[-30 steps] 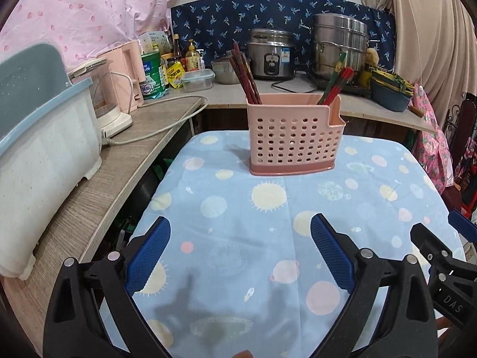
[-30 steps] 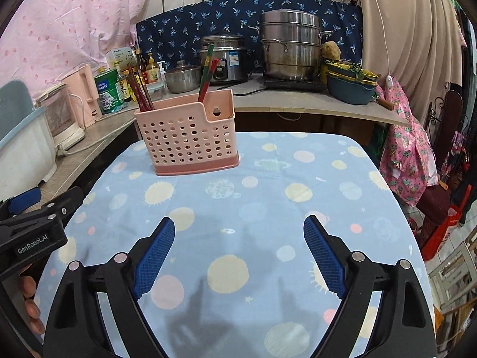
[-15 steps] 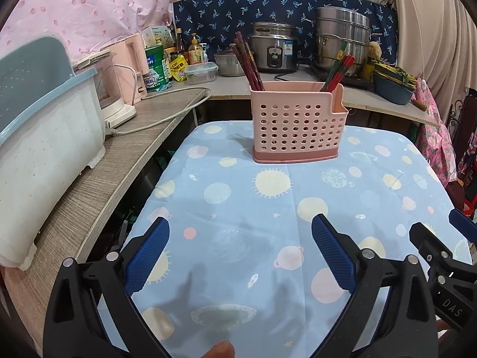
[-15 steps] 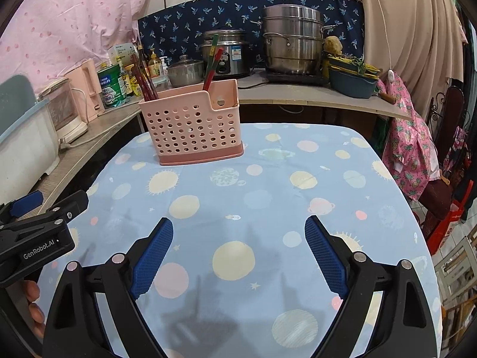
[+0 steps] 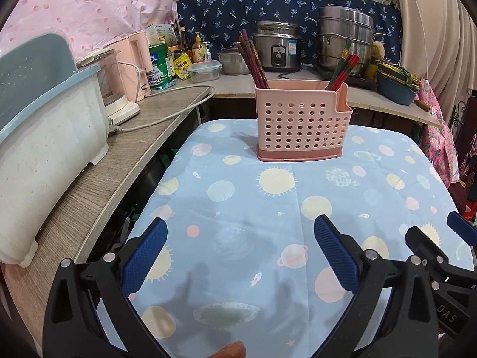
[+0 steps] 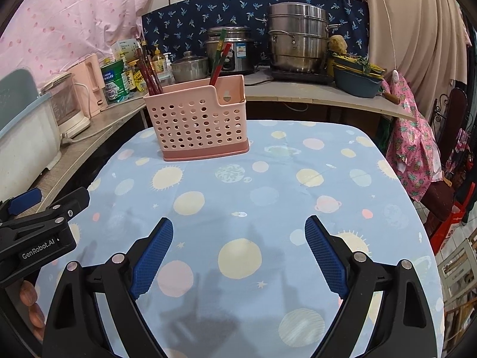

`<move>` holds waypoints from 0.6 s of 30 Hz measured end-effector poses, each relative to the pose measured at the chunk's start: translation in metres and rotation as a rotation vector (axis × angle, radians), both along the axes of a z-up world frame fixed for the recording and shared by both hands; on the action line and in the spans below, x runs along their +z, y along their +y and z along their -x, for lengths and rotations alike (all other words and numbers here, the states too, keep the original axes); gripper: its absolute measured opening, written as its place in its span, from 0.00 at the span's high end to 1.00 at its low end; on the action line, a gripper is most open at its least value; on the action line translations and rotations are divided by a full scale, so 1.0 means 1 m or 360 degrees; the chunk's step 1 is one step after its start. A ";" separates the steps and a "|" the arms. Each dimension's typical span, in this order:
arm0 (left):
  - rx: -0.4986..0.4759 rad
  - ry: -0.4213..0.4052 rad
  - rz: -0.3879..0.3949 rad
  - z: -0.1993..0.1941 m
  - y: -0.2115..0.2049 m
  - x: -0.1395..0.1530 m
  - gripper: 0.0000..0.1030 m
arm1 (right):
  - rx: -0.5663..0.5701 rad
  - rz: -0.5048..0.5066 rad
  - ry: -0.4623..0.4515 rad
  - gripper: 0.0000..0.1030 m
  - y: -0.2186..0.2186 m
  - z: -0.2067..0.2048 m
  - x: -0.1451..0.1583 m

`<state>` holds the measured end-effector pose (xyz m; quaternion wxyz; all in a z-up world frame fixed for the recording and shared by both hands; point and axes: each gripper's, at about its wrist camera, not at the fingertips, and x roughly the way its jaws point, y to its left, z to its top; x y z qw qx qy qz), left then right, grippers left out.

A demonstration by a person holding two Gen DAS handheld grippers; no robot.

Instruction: Organize utensils

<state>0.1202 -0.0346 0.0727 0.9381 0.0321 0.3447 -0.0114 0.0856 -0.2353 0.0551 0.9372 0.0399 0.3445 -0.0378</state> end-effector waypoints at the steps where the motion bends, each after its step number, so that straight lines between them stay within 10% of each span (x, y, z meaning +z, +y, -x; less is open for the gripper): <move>1: 0.0000 0.0002 0.0000 0.000 0.000 -0.001 0.08 | -0.0001 -0.0001 0.0002 0.16 0.000 0.000 0.000; 18: -0.0005 0.0007 -0.0016 -0.002 -0.001 -0.002 0.08 | 0.0003 -0.0014 0.0023 0.16 -0.002 -0.001 -0.005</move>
